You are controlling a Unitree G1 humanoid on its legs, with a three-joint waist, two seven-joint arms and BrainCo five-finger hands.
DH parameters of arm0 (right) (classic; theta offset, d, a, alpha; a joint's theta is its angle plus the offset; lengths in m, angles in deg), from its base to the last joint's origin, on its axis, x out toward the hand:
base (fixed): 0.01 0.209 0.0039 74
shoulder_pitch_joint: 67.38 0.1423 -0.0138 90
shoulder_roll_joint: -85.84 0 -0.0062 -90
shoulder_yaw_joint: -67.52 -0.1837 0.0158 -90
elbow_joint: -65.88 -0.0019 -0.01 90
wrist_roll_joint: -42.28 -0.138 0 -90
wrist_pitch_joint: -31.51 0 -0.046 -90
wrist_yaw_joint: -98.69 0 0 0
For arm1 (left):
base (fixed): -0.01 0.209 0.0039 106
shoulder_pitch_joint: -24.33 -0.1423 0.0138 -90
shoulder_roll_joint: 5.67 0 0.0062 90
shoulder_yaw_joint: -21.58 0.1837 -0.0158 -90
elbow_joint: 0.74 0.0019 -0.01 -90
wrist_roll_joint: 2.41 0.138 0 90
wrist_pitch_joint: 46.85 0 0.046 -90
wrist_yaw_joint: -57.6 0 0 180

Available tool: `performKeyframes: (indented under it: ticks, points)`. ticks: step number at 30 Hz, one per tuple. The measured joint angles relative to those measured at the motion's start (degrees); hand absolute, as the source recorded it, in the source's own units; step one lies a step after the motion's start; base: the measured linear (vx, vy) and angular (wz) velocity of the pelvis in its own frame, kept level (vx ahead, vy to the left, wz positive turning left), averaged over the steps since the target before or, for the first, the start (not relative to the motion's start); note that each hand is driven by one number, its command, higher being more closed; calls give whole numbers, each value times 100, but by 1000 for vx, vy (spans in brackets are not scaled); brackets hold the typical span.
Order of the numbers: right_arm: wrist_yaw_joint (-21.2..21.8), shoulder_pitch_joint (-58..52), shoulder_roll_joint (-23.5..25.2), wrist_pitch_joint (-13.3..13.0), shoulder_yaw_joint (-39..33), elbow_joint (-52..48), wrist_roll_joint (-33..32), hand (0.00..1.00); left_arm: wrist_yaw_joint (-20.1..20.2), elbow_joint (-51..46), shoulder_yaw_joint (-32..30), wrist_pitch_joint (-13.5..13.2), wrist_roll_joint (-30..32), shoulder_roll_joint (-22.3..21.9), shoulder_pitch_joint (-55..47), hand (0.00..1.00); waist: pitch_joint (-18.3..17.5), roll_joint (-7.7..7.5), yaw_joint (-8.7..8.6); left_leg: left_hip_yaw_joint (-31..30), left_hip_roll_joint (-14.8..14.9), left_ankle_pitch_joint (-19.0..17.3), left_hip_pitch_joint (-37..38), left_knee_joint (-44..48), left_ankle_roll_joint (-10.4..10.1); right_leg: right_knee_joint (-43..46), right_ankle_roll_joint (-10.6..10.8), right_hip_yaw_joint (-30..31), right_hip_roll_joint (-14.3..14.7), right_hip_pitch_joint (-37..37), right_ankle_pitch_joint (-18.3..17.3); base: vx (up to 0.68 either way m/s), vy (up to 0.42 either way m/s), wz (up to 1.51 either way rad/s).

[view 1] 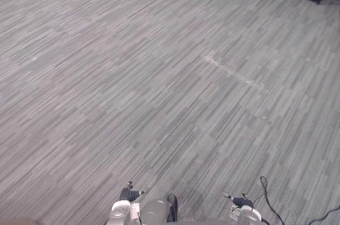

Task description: Pick up cushions and gather them together orderly.

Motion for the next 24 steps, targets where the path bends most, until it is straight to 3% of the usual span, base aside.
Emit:
performKeyframes:
  ticks: [1,2,4,6,7,8,9,10,11,12,13,14,15,17,19,21,22,23,24]
  points:
    - [6,-23,5,-2,-2,0,-10,0,0,20,-1,13,1,-12,4,0,-8,-15,-57,55,37,0,345,-220,0,-93,-277,-416,-148,-122,-118,349,-6,-41]
    - [4,-23,14,-15,-5,11,-12,0,-1,19,2,12,1,-14,19,0,-18,0,-122,110,90,0,511,-361,0,-341,-421,-716,-186,-253,-181,347,-54,-32]
    - [6,63,39,-19,2,36,-10,0,-5,32,97,9,1,27,171,0,-33,-6,-228,166,300,-10,690,-562,-17,-1497,-566,-1144,-34,-590,-14,351,-97,-16]
    - [4,162,41,-21,6,83,-11,0,-9,116,301,2,6,112,306,0,-9,-73,-382,125,398,-8,786,-737,-22,-3075,-535,-1118,155,-812,804,405,-190,8]
    - [0,153,45,-24,-1,157,-15,0,-5,128,423,1,8,167,346,0,1,-242,-438,-8,294,-10,893,-802,-33,-3810,-492,-990,120,-875,1335,409,-232,27]
    - [-3,136,24,-22,-23,243,-28,0,-2,140,455,1,11,196,341,0,-2,-349,-483,-196,251,-90,1079,-800,-210,-4094,-610,-861,86,-850,1963,456,-289,32]
    - [-7,72,-35,-15,-115,276,-47,0,-1,173,441,-1,17,133,326,0,-20,-296,-532,-346,351,-138,1213,-797,-300,-4062,-975,-853,167,-745,2374,475,-296,9]
    - [-11,83,-96,-15,-288,292,-116,0,6,272,397,-3,23,27,316,0,-79,-73,-533,-473,592,-116,1221,-644,-397,-3874,-1037,-907,359,-733,2143,488,-294,-5]
    - [-9,86,-91,-17,-363,288,-120,0,2,304,369,-3,24,8,302,0,-83,-50,-531,-522,637,-95,1143,-484,-455,-3829,-1126,-915,408,-735,2055,477,-292,-20]
    - [-8,106,-53,-21,-502,249,-130,0,-2,347,258,4,36,-54,306,0,-59,61,-523,-646,803,-95,861,285,-529,-3765,-1235,-963,542,-643,1888,461,-296,-11]
    - [-25,84,-53,-20,-496,227,-142,0,-1,337,100,7,57,-109,303,0,-67,98,-522,-721,962,34,460,1267,-729,-3750,-1307,-982,656,-502,1693,451,-284,-10]
    - [-29,72,-58,-18,-463,221,-153,0,1,336,42,10,61,-126,298,0,-58,105,-526,-779,1040,201,249,1821,-794,-3750,-1327,-986,697,-392,1592,459,-239,-9]
    - [-36,29,-12,-5,-313,177,-165,0,-1,303,-50,8,60,-174,274,0,3,112,-459,-784,1295,431,-288,3321,-749,-3745,-1432,-920,809,4,1277,453,-187,-7]
    - [-43,-24,51,3,-157,4,-263,0,4,106,2,3,60,-187,235,0,69,59,-358,-728,1419,49,-918,4253,-678,-3742,-1489,-862,845,505,933,460,-159,-9]
    - [-47,-16,64,-6,-179,12,-401,0,-1,-109,172,-16,59,-185,187,0,48,-14,-255,-435,1291,-247,-1412,3558,-558,-3943,-1434,-723,811,983,783,423,-98,-27]
    - [-45,146,39,-41,-226,21,-402,0,8,-117,260,-53,57,-210,169,0,10,67,-226,-521,886,-193,-1741,1990,-607,-4200,-1309,-507,746,1311,679,412,28,-42]
    - [-41,170,6,-46,-238,65,-401,0,10,-118,300,-74,58,-204,149,0,0,104,-211,-689,646,95,-1749,948,-725,-4369,-1224,-378,690,1474,634,414,73,-53]
    - [-42,207,-2,-46,-229,120,-401,0,7,-114,317,-100,56,-194,154,0,-7,107,-141,-760,520,596,-1744,542,-736,-4492,-1149,-252,632,1609,605,450,107,-76]
    - [-40,205,-24,-43,-218,202,-400,0,8,-106,393,-115,55,-172,148,0,-114,110,-13,-762,409,1093,-1702,246,-622,-4642,-960,-23,581,1741,583,553,125,-59]
